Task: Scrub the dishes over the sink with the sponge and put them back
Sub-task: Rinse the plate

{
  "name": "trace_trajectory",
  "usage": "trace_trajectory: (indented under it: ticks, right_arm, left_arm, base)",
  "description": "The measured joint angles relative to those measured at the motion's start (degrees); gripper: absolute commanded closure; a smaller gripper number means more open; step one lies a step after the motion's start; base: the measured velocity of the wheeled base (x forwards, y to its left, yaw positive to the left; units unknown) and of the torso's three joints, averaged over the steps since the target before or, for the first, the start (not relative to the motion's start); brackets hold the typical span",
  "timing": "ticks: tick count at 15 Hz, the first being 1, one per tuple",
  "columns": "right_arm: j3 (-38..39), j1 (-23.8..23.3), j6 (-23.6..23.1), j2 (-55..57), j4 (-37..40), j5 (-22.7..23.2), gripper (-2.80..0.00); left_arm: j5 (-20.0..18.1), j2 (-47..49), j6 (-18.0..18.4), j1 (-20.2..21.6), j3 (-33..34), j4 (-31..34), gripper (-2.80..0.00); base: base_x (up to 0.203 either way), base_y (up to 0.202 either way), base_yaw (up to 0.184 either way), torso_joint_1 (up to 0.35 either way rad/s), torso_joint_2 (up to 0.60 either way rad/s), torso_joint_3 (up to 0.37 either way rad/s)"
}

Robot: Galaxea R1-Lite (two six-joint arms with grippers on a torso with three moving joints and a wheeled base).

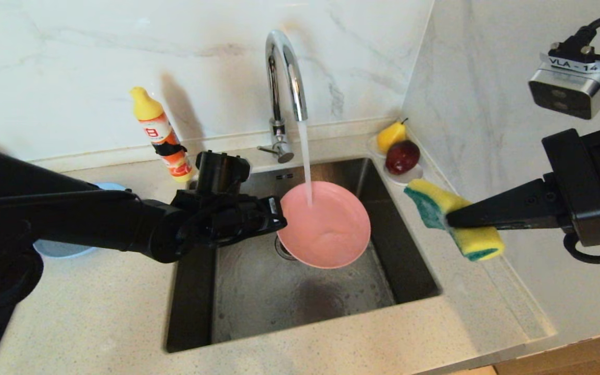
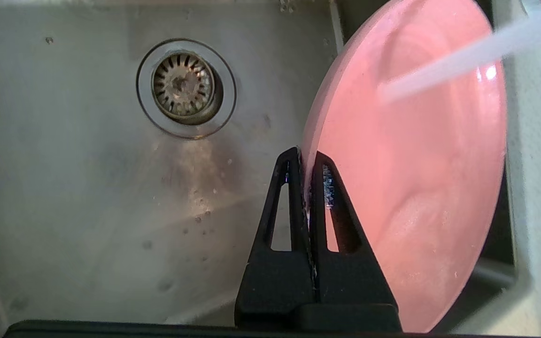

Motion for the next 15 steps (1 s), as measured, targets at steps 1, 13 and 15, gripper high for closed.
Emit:
trace_trajectory:
  ticks: [1, 13, 15]
  right_arm:
    - [0.64, 0.00, 0.03, -0.18, -0.07, -0.01, 0.00]
    - [5.44, -0.29, 0.00, 0.33, -2.06, -0.22, 0.00]
    - [5.77, -0.77, -0.03, 0.72, -2.06, -0.20, 0.00]
  left_arm:
    - [0.00, 0.68, -0.01, 0.00, -0.71, -0.02, 0.00]
    - [6.46, -4.17, 10.16, 5.14, 3.36, -0.02, 0.00]
    - [8.11, -8.19, 12.88, 6.47, 6.73, -0.62, 0.00]
  base:
    - [0.000, 0.000, 0.000, 0.000, 0.00, 0.000]
    - [0.000, 0.000, 0.000, 0.000, 0.00, 0.000]
    - [0.000, 0.000, 0.000, 0.000, 0.00, 0.000]
